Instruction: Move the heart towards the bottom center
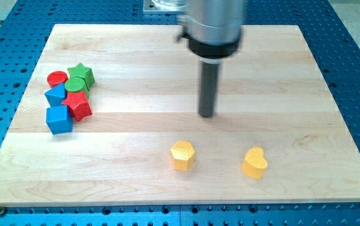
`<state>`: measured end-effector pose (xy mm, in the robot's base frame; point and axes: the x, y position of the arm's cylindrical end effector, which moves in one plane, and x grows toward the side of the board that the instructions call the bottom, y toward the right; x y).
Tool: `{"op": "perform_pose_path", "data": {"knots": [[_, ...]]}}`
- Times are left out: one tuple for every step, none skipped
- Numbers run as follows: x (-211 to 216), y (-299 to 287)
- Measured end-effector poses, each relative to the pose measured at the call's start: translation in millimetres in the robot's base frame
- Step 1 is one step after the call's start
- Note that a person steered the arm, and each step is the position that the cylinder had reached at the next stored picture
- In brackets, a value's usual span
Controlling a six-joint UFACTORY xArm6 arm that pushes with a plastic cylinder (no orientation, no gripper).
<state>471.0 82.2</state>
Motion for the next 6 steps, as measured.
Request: {"op": "perform_pose_path", "data": {"knots": [[-6.9, 115.7], [53.2, 186.5], [96.5, 147.4], [106.6, 32.9], [106.7, -78.8], [106.0, -155.6]]}}
